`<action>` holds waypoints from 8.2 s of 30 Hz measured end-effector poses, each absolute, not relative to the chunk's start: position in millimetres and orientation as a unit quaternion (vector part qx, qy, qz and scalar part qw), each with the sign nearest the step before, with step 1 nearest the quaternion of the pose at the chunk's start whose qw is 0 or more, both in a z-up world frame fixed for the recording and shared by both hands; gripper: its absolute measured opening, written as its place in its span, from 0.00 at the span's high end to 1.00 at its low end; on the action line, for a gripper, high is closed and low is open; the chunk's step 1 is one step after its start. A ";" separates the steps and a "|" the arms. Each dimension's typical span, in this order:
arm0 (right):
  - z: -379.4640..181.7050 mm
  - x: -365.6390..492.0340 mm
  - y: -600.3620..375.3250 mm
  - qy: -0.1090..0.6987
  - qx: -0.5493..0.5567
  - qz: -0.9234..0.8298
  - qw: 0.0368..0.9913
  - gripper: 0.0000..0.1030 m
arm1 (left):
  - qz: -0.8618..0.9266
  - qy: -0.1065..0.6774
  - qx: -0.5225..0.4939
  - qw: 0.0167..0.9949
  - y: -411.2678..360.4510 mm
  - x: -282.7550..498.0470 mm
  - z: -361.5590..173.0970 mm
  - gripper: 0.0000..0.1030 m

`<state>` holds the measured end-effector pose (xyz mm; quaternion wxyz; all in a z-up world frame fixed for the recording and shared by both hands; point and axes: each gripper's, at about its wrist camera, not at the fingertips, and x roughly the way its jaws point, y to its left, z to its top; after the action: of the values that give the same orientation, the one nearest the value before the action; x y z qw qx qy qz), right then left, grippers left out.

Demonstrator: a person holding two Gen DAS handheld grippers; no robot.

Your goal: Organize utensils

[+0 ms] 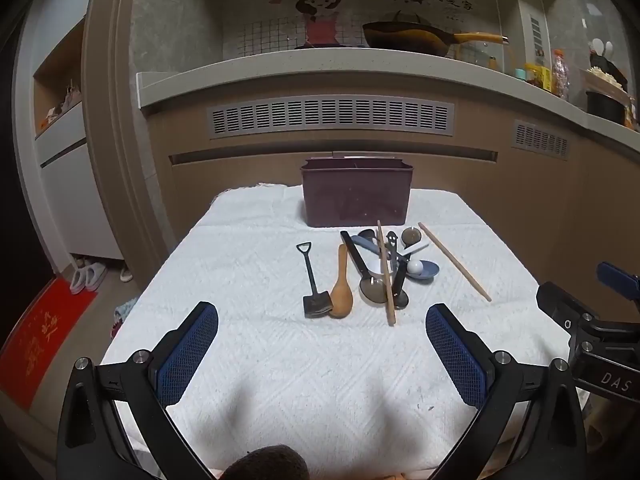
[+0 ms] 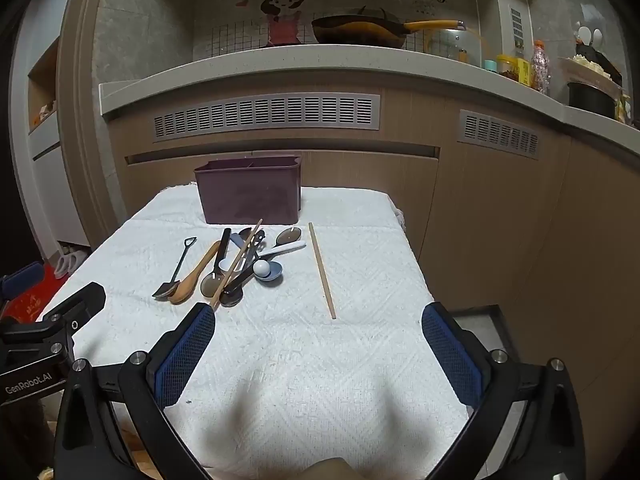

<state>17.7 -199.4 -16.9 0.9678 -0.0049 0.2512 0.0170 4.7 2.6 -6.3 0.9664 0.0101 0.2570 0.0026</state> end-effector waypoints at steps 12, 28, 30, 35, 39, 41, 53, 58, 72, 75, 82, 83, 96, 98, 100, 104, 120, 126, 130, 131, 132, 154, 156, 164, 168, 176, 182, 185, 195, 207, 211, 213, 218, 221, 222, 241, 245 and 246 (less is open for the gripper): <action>-15.9 18.9 -199.0 0.253 -0.009 0.018 0.967 0.00 | 0.003 0.258 0.010 0.966 2.9 4.7 -7.3 0.00; -16.2 19.5 -198.5 0.253 -0.009 0.017 0.967 0.00 | 0.003 0.260 0.010 0.966 3.1 5.4 -5.4 0.00; -16.4 19.3 -198.2 0.254 -0.009 0.017 0.967 0.00 | 0.003 0.260 0.011 0.965 2.6 5.2 -5.9 0.00; -17.6 19.7 -197.1 0.254 -0.009 0.018 0.967 0.00 | 0.002 0.260 0.011 0.965 2.4 5.1 -5.6 0.00; -17.6 19.2 -197.5 0.254 -0.009 0.018 0.967 0.00 | 0.002 0.261 0.011 0.965 2.3 5.1 -5.4 0.00; -18.4 19.0 -197.4 0.254 -0.009 0.018 0.967 0.00 | 0.002 0.261 0.011 0.965 2.4 5.1 -5.3 0.00; -18.9 18.9 -196.7 0.254 -0.009 0.018 0.967 0.00 | 0.002 0.260 0.011 0.966 2.0 4.4 -5.3 0.00; -19.1 18.9 -196.5 0.254 -0.009 0.018 0.967 0.00 | 0.002 0.260 0.011 0.966 2.0 4.3 -5.6 0.00; -20.0 18.7 -195.5 0.256 -0.009 0.019 0.967 0.00 | 0.003 0.261 0.011 0.965 1.8 4.3 -5.3 0.00; -20.5 17.9 -194.1 0.257 -0.009 0.020 0.966 0.00 | 0.002 0.262 0.011 0.965 2.6 2.1 -3.7 0.00; -19.8 20.6 -194.7 0.258 -0.010 0.020 0.966 0.00 | -0.005 0.269 0.015 0.963 2.4 7.9 -2.9 0.00; -19.2 22.6 -195.7 0.259 -0.011 0.020 0.966 0.00 | -0.005 0.271 0.015 0.962 2.3 9.3 -2.8 0.00; -22.3 53.0 -202.3 0.273 -0.013 0.012 0.962 0.00 | -0.018 0.298 0.016 0.954 0.9 45.5 -5.5 0.00; -23.0 59.9 -203.1 0.274 -0.016 0.010 0.961 0.00 | -0.018 0.300 0.017 0.954 0.8 54.1 -5.9 0.00; -22.6 67.9 -204.0 0.275 -0.018 0.009 0.961 0.01 | -0.018 0.301 0.019 0.953 0.9 63.1 -5.3 0.00; -20.0 86.2 -205.6 0.275 -0.019 0.009 0.961 0.01 | -0.021 0.300 0.023 0.953 1.6 83.5 -2.8 0.00; -23.9 184.2 -212.3 0.311 -0.030 0.026 0.950 0.01 | -0.069 0.351 0.021 0.934 20.3 179.8 -18.0 0.00; -30.4 220.7 -213.0 0.331 -0.035 0.037 0.942 0.11 | -0.131 0.386 0.042 0.912 -0.7 198.6 -37.1 0.00; -33.4 234.2 -216.0 0.333 -0.057 0.030 0.941 0.35 | -0.164 0.407 0.048 0.897 -21.9 215.0 -44.4 0.00; -35.9 237.5 -218.2 0.339 -0.058 0.031 0.938 0.42 | -0.162 0.409 0.049 0.897 -26.0 218.3 -44.9 0.00; -38.0 239.7 -220.2 0.345 -0.058 0.034 0.936 0.48 | -0.164 0.410 0.049 0.896 -30.8 222.2 -45.0 0.00; -69.2 230.8 -255.3 0.352 -0.011 0.054 0.935 0.50 | -0.148 0.471 0.046 0.868 -88.6 287.3 -77.0 0.65; -71.2 231.1 -255.3 0.354 -0.009 0.055 0.934 0.50 | -0.146 0.471 0.057 0.868 -91.3 288.5 -77.8 0.65; -70.0 229.4 -251.6 0.355 -0.017 0.052 0.933 0.50 | -0.150 0.452 0.072 0.877 -95.8 286.2 -75.2 0.82; -65.6 225.8 -248.6 0.355 -0.022 0.052 0.933 0.50 | -0.170 0.410 0.046 0.895 -75.6 261.5 -52.4 0.82; -52.1 230.7 -222.5 0.370 -0.016 0.093 0.924 0.50 | -0.129 0.329 0.011 0.935 -14.1 209.6 -10.0 0.83; -53.3 257.8 -197.5 0.427 0.035 0.149 0.891 0.74 | -0.112 0.297 -0.015 0.948 26.6 190.9 4.9 0.83; -56.2 269.2 -182.4 0.454 0.057 0.165 0.874 0.79 | -0.108 0.288 -0.027 0.951 46.3 184.2 5.3 0.83; -71.8 305.6 -158.8 0.496 0.117 0.091 0.855 0.79 | -0.103 0.280 -0.066 0.952 93.0 178.6 -4.9 0.83; -87.9 309.9 -142.0 0.476 0.011 0.011 0.879 0.51 | -0.102 0.271 -0.081 0.954 109.6 180.8 -13.2 0.88; -97.0 318.9 -139.8 0.482 0.005 0.012 0.876 0.50 | -0.095 0.274 -0.081 0.953 112.3 181.4 -13.5 0.88; -98.1 319.9 -136.7 0.474 -0.009 0.012 0.881 0.48 | -0.091 0.282 -0.083 0.952 114.5 184.0 -14.7 0.88; -98.3 323.4 -132.4 0.467 -0.036 0.029 0.883 0.49 | -0.075 0.312 -0.088 0.943 119.2 189.7 -24.5 0.88; -96.4 320.4 -124.4 0.464 -0.060 0.051 0.883 0.66 | -0.067 0.326 -0.092 0.939 121.3 190.0 -28.1 0.88; -94.4 317.0 -119.9 0.463 -0.070 0.055 0.882 0.67 | -0.061 0.329 -0.093 0.938 122.8 189.0 -28.6 0.88; -49.8 275.8 -167.3 0.404 -0.049 0.107 0.907 0.68 | -0.286 0.416 0.112 0.856 -19.4 256.2 -57.1 0.81; -47.2 273.8 -188.9 0.404 -0.031 0.103 0.908 0.68 | -0.327 0.428 0.193 0.820 -57.5 266.4 -70.0 0.80; -47.5 274.2 -193.3 0.404 -0.028 0.101 0.909 0.68 | -0.335 0.434 0.203 0.811 -63.5 267.8 -73.3 0.78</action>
<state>274.2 -193.3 -47.5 0.9087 -0.0280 0.4041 0.1015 267.8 -63.5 -73.3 0.8112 0.2033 0.4343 -0.3347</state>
